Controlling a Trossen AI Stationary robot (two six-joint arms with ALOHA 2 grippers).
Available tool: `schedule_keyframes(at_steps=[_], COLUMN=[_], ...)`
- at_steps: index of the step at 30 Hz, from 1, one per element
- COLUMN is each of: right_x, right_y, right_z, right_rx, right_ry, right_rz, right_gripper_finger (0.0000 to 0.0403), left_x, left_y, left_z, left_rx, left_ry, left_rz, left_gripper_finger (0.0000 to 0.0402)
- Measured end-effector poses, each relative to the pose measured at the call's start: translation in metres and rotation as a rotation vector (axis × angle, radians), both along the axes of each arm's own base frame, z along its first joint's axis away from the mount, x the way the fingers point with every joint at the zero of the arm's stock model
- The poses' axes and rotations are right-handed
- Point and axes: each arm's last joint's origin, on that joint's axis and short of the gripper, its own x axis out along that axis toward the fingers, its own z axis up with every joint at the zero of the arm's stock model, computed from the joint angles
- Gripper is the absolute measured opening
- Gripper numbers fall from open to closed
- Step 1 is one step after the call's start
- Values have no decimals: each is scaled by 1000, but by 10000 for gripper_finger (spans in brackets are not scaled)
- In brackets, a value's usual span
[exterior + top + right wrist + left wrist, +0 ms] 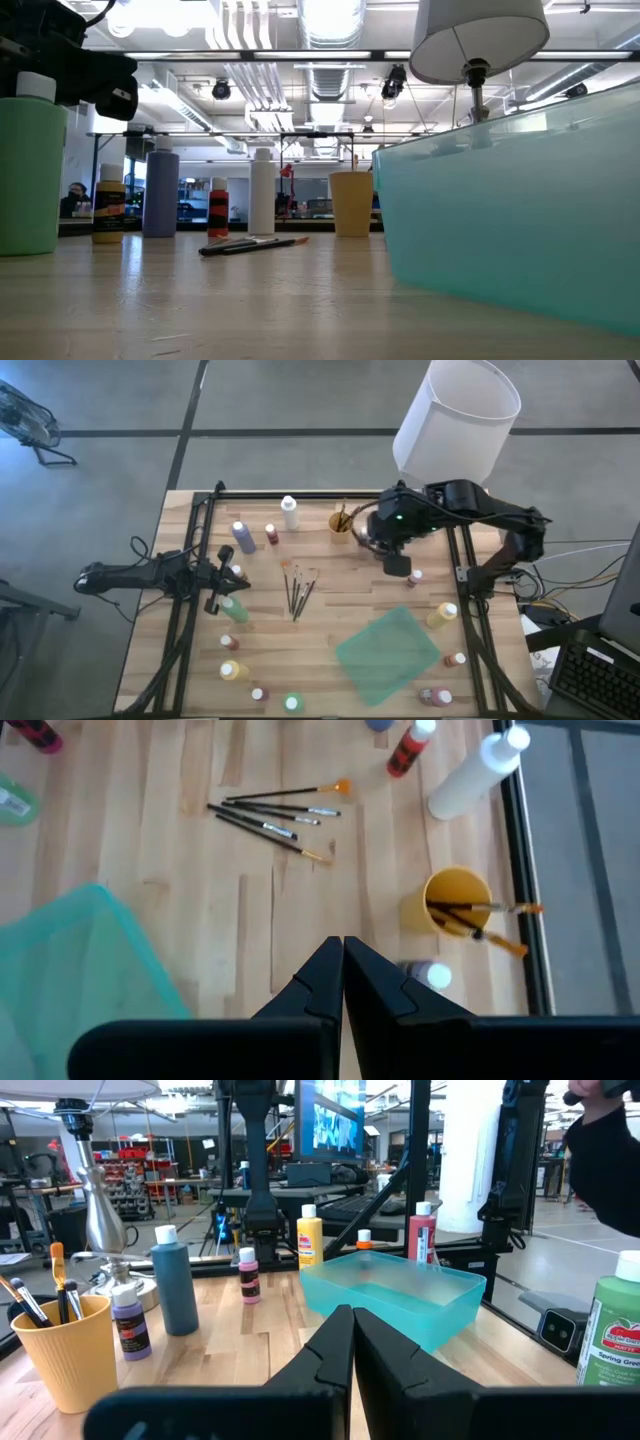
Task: Pick & Place Paint Supplies
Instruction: Put the gold paintbrush into the yellow cup
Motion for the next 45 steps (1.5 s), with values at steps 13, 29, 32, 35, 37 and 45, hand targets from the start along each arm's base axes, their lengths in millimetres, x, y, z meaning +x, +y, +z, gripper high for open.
schedule_keyframes(at_steps=[13,29,32,35,37,45], right_x=[-77,-177,-192,-205,-213,-237], right_y=[2,4,4,5,5,5], right_z=[-20,-78,-86,-94,-99,-122], right_rx=[10,33,27,17,17,5], right_ry=[-195,-428,-478,-530,-561,-622], right_rz=[-30,-53,-45,-36,-36,-19], right_gripper_finger=[8,8,8,8,8,8], left_x=[0,0,0,0,0,0], left_y=[0,0,0,0,0,0], left_z=[0,0,0,0,0,0], left_rx=[0,0,0,0,0,0], left_ry=[0,0,0,0,0,0], left_rz=[0,0,0,0,0,0], left_gripper_finger=[14,14,14,14,14,14])
